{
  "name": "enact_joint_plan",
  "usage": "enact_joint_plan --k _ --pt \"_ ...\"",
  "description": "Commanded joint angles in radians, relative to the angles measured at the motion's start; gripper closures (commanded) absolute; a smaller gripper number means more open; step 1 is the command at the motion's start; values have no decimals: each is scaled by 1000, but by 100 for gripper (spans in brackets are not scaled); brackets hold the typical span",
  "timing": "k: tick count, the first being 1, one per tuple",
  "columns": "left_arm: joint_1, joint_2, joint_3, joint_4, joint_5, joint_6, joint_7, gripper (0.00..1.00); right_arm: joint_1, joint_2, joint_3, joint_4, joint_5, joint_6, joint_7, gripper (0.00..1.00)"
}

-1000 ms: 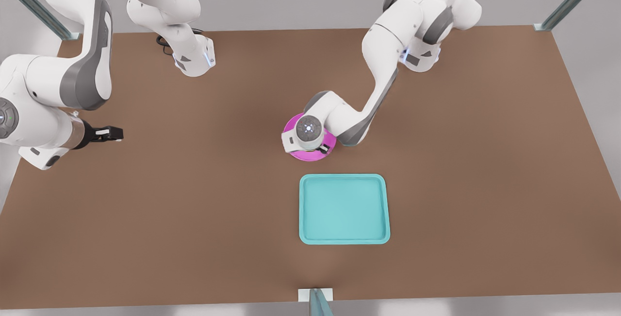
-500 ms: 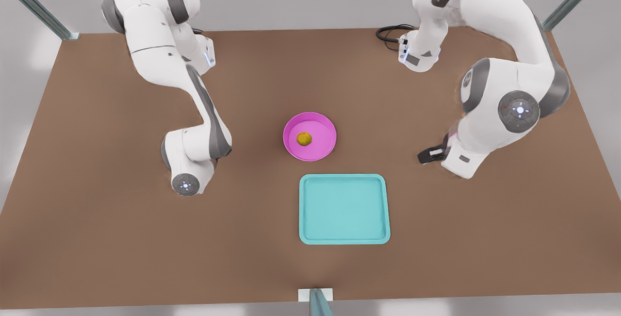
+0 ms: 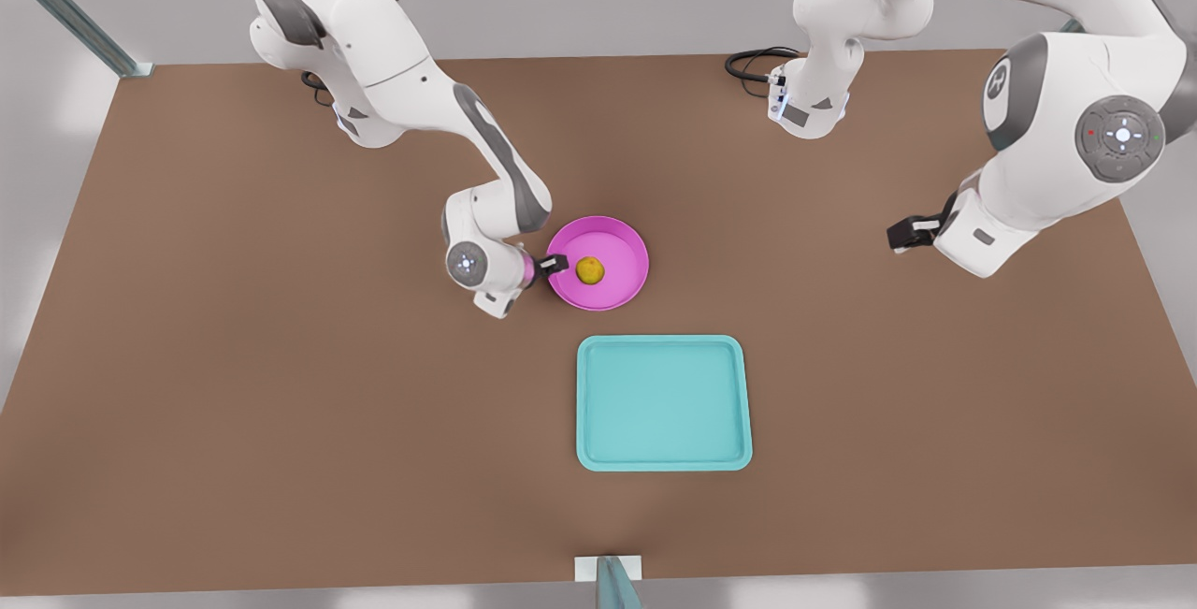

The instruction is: Place the orange on the plate with the left arm and the plate on the tray with the right arm

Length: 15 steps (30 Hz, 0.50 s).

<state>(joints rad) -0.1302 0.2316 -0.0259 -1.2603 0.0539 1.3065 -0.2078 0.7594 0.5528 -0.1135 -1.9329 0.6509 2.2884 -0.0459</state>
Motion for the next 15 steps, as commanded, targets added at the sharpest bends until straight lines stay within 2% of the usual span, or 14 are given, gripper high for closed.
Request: enact_joint_plan --k 1,8,10,11,12,15 --pt "0 0 -2 1 4 -13 188 0 6 12 6 6 13 82 67 0" --pt "-3 -1 3 1 11 -18 183 0 14 55 14 25 13 80 67 0" --pt "-3 -1 3 1 14 -18 182 0 20 61 14 28 13 78 67 26" --pt "-3 0 3 1 17 -18 182 0 21 71 14 38 13 78 67 33" --pt "-3 -1 1 1 17 -18 182 0 20 78 14 41 13 78 67 37" --pt "-5 -1 1 1 20 -15 183 0 20 79 15 41 13 71 69 42"
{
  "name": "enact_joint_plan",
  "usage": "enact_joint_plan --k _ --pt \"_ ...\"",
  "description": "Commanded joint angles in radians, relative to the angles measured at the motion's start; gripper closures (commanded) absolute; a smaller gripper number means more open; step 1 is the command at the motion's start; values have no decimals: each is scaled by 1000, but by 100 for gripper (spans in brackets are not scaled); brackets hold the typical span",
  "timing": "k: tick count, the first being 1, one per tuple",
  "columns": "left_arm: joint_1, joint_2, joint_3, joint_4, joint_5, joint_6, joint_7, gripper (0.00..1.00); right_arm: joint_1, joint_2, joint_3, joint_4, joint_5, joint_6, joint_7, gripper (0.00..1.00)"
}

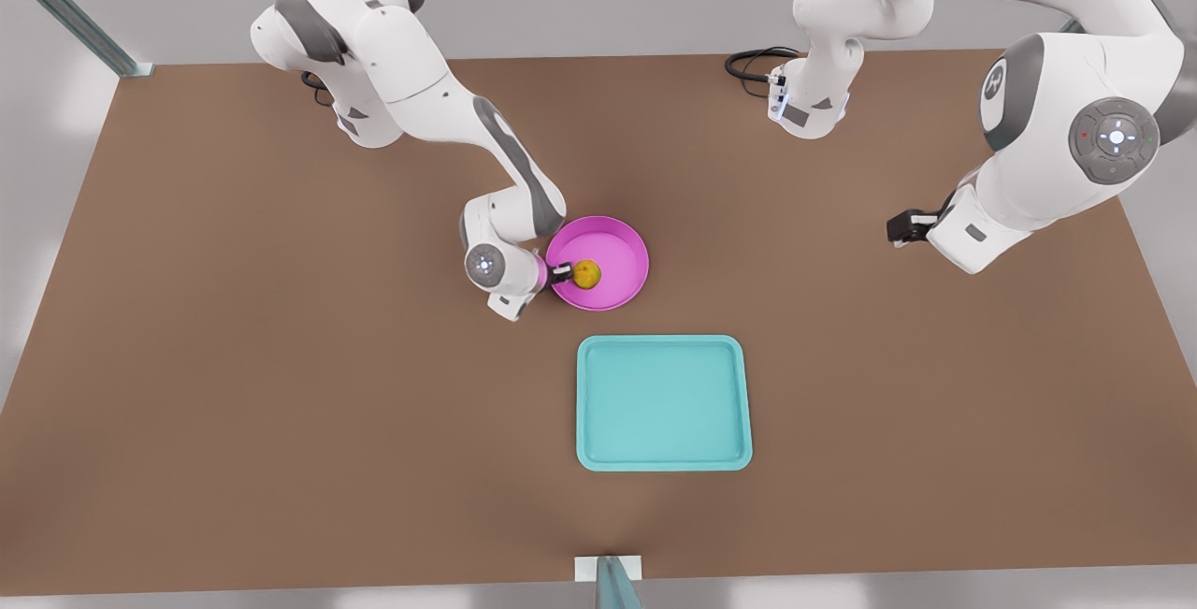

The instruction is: Place the orange on the plate with the left arm and the plate on the tray with the right arm

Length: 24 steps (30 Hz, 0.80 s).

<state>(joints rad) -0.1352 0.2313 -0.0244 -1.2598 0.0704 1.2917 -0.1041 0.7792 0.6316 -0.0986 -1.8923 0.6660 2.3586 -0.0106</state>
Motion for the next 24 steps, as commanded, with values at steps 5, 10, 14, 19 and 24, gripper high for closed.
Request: enact_joint_plan --k 5,10,14,19,24 --pt "0 -4 0 0 3 -3 80 0 -1 -10 2 10 -2 -22 37 59" --pt "0 -1 1 0 2 0 80 0 -4 -12 0 35 -2 -79 26 79" --pt "0 0 1 0 2 1 78 0 -6 -55 2 56 -2 -128 26 79" --pt "0 2 1 0 3 3 78 0 -18 -124 0 71 26 -144 31 79" --pt "0 2 1 0 3 3 78 0 -58 -41 -4 281 202 -134 187 79"
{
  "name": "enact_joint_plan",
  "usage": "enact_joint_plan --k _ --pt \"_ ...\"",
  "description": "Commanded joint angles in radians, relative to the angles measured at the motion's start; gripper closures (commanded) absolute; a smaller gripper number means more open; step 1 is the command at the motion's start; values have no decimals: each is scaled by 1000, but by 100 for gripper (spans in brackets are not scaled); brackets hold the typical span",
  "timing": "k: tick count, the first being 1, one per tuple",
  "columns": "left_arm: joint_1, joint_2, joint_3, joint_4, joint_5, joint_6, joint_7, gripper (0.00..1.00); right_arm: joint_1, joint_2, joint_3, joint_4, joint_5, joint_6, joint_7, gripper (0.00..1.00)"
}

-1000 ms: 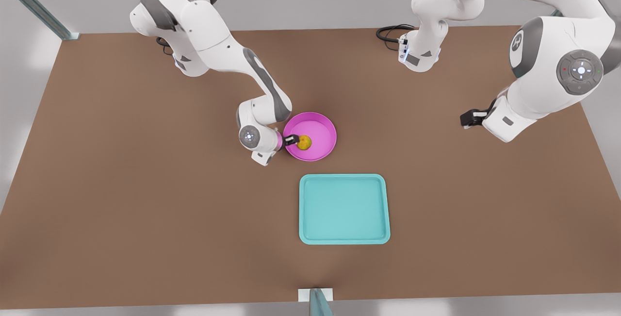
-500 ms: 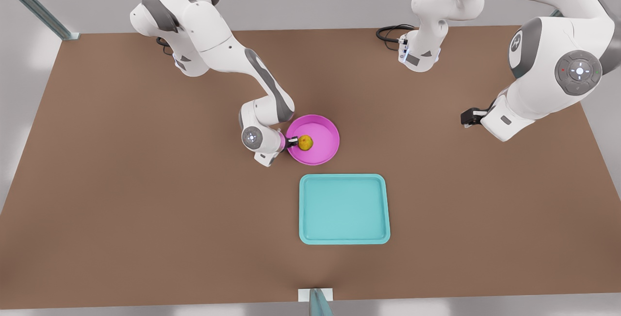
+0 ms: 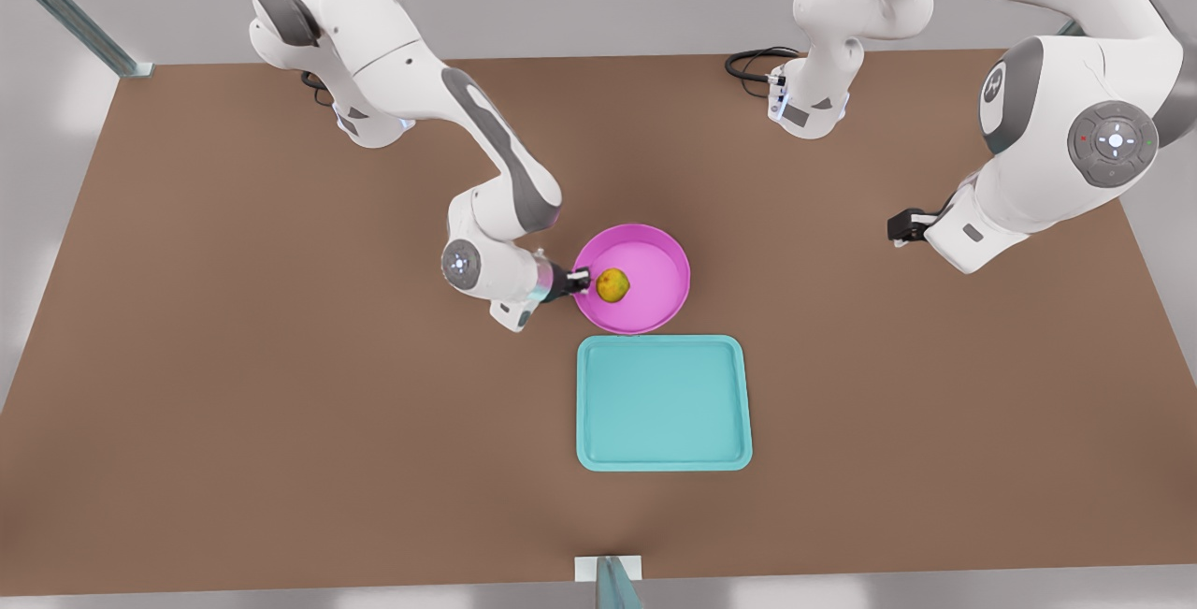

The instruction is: Place the orange on the plate with the left arm and the plate on the tray with the right arm

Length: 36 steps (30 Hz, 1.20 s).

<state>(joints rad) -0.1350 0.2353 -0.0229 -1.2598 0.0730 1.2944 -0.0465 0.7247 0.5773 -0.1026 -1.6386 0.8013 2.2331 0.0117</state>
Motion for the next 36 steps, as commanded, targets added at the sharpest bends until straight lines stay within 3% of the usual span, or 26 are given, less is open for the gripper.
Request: enact_joint_plan --k 1,7,14,27,28,29,33,34,36 --pt "0 -1 0 0 1 2 22 0 -4 58 0 112 104 -6 272 79" --pt "2 4 0 2 -2 39 19 0 -10 314 4 407 294 227 527 79" --pt "5 10 12 14 4 49 20 0 -80 386 0 451 292 301 515 79" --pt "5 10 15 14 -1 42 19 0 -71 381 41 464 300 296 525 79" --pt "5 10 15 14 -1 42 17 0 -70 375 43 460 303 293 524 21" --pt "5 7 15 16 1 42 19 0 -67 371 47 457 303 298 521 0" --pt "6 4 24 17 1 43 17 0 -65 260 119 336 306 295 516 0" --pt "6 7 24 16 2 43 19 0 -65 147 159 206 305 295 511 0" --pt "8 16 52 16 4 46 31 0 -82 -229 178 -188 296 278 478 0"
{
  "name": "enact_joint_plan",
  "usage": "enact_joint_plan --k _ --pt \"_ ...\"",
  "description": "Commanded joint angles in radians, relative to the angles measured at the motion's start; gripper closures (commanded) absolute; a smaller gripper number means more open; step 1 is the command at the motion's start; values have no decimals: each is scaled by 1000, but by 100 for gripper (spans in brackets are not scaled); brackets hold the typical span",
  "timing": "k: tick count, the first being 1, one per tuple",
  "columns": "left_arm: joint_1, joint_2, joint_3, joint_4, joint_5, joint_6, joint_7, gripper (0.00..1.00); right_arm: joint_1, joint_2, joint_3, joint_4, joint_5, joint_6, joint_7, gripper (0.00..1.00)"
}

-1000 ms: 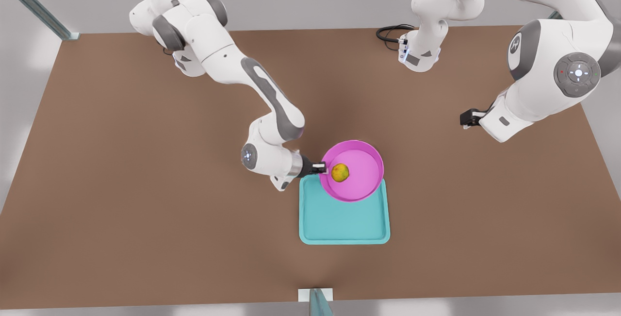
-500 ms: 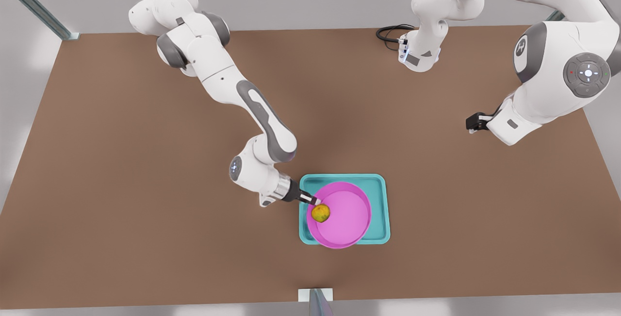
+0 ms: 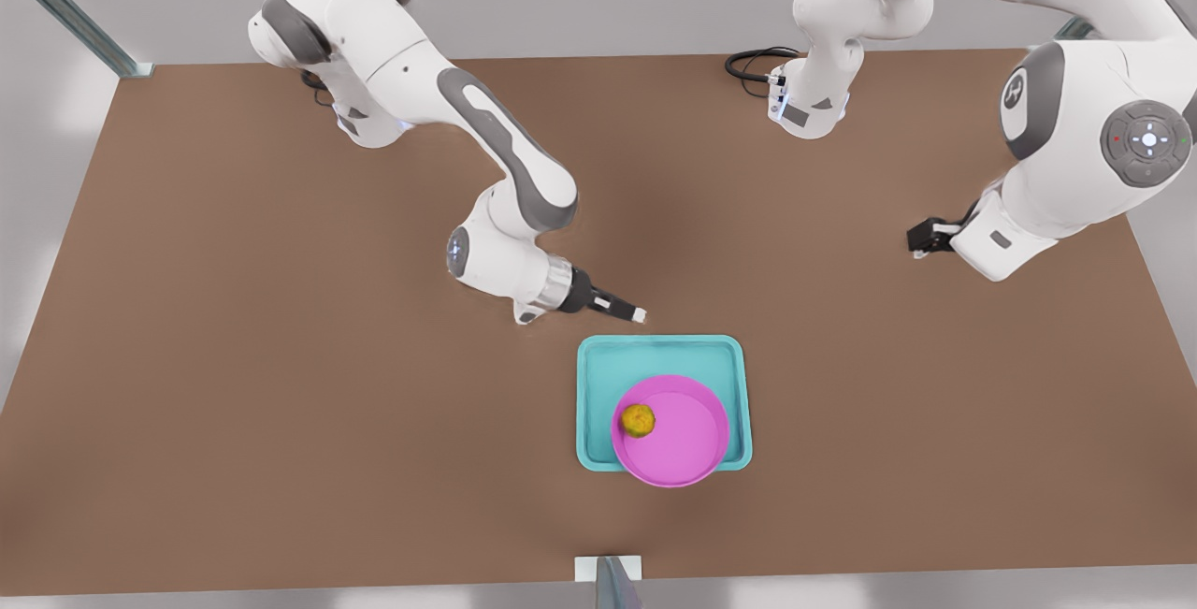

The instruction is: Place the orange on the plate with the left arm and the plate on the tray with the right arm

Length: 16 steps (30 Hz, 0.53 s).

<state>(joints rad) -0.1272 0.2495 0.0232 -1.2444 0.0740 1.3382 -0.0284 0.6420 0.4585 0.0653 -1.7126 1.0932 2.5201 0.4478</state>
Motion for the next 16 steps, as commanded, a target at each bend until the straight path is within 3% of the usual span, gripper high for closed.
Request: enact_joint_plan --k 1,2,3,4,5,6,10,16 --pt "-2 4 4 0 1 4 4 0 -57 -193 7 -202 -90 -93 26 0" --pt "0 13 6 0 0 7 15 0 -146 -202 -5 -170 -439 -352 -9 0" --pt "-2 13 6 0 3 7 12 0 -232 -156 -10 -26 -869 -680 -292 0" --pt "0 13 6 0 1 6 7 0 -297 -116 -15 99 -1170 -796 -618 0" --pt "-2 13 6 0 3 4 5 0 -344 -115 -15 218 -1293 -885 -687 0" --pt "-2 13 6 -1 3 -1 5 0 -344 -144 -35 281 -1311 -969 -699 0" --pt "-2 14 6 -1 3 1 7 0 -367 -360 -59 251 -1296 -1074 -698 0" --pt "-2 14 6 -3 3 -1 5 0 -372 -368 -61 237 -1288 -1084 -696 0"
